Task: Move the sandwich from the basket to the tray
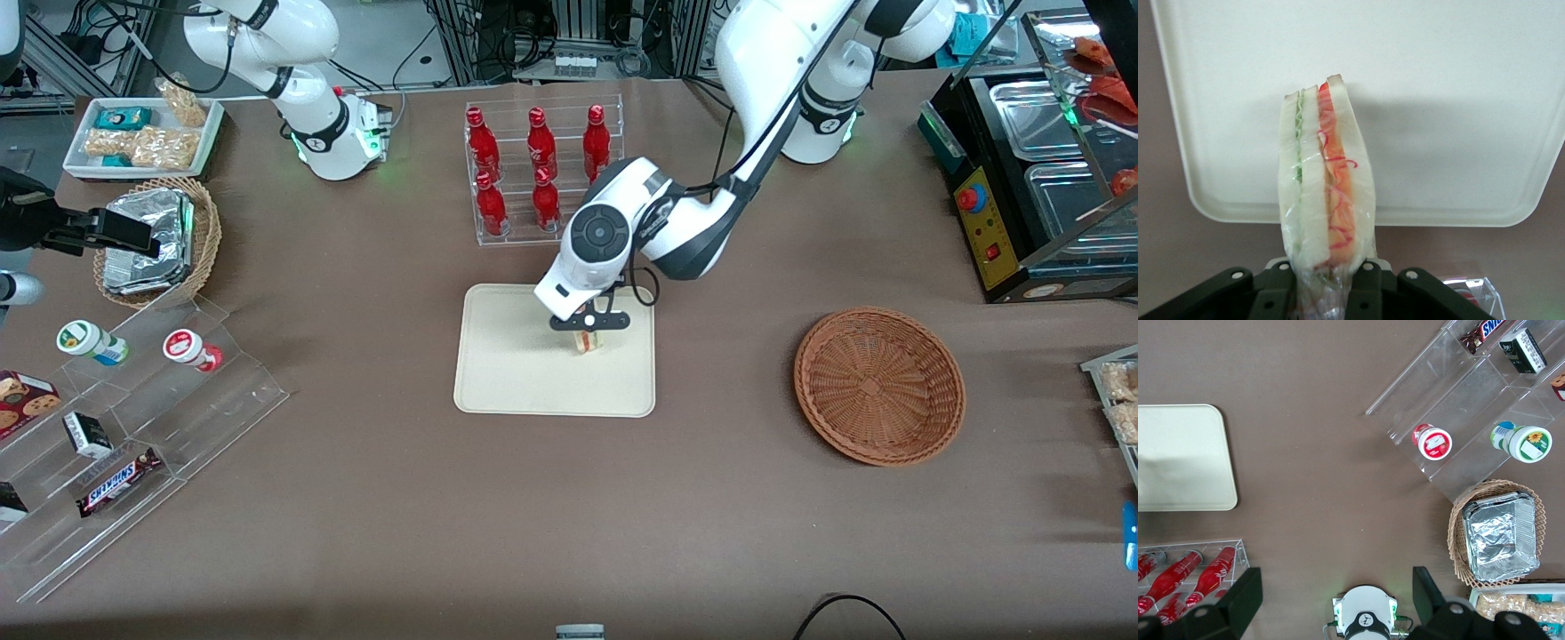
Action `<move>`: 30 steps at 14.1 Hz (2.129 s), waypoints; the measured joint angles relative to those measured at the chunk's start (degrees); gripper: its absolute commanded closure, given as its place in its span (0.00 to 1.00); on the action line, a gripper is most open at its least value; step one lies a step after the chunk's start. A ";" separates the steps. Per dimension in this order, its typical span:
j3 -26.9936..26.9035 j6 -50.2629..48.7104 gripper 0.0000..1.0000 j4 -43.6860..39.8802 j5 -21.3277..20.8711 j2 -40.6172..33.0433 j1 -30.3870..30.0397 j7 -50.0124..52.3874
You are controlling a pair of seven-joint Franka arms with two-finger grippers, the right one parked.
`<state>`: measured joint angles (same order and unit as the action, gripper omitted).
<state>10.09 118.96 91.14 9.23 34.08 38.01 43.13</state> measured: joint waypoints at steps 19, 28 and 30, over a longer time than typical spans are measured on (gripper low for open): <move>-5.17 -3.01 0.00 -3.83 -1.24 -1.22 2.69 5.02; -9.19 -31.63 0.00 -3.07 -1.51 -20.28 -19.87 -11.02; -9.31 -36.07 0.00 -2.96 -3.12 -22.13 -25.27 -17.37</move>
<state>0.78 82.89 88.17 6.11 11.96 12.73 25.76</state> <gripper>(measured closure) 0.000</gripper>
